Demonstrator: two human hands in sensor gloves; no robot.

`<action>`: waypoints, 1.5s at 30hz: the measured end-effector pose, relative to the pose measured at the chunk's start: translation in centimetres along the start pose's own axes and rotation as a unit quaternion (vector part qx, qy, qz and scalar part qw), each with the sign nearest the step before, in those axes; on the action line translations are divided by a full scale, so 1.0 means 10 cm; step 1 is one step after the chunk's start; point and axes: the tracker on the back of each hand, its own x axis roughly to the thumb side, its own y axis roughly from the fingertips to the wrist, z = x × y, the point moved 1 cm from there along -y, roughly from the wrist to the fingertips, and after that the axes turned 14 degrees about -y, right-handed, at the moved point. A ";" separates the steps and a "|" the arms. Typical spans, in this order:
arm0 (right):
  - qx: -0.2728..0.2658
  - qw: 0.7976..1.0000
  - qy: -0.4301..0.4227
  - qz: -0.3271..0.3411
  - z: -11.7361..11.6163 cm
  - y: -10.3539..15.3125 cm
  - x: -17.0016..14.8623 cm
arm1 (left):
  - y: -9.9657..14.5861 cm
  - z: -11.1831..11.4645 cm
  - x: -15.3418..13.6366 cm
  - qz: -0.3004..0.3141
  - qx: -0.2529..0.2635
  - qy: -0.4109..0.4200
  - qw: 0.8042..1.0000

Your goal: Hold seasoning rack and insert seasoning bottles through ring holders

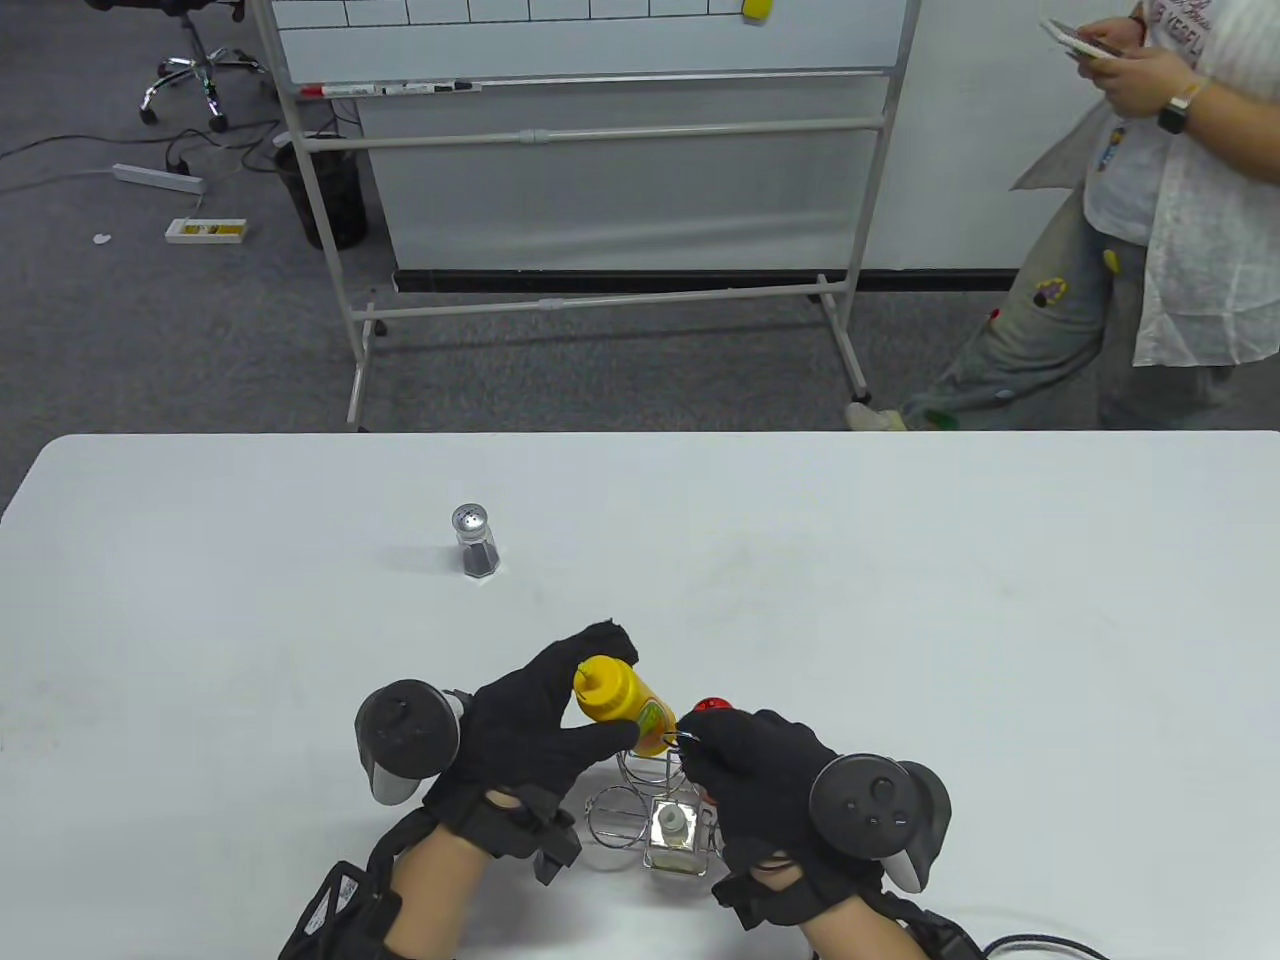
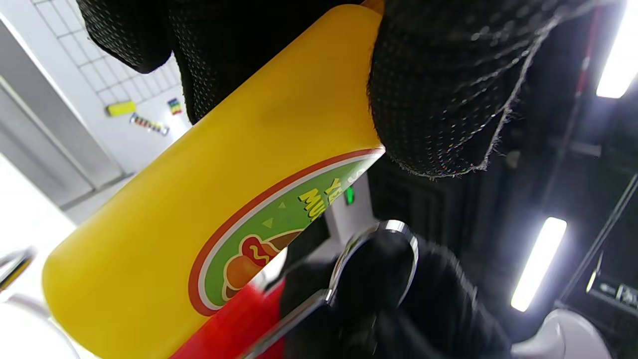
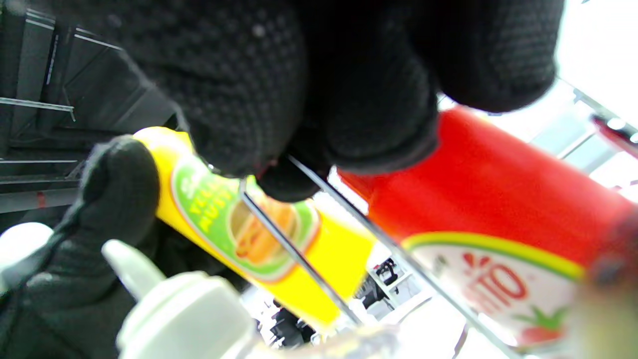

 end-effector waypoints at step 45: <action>-0.010 1.000 -0.010 0.021 0.07 0.01 0.01 | -1.11 -0.85 -1.52 -0.283 -0.135 -0.326 0.892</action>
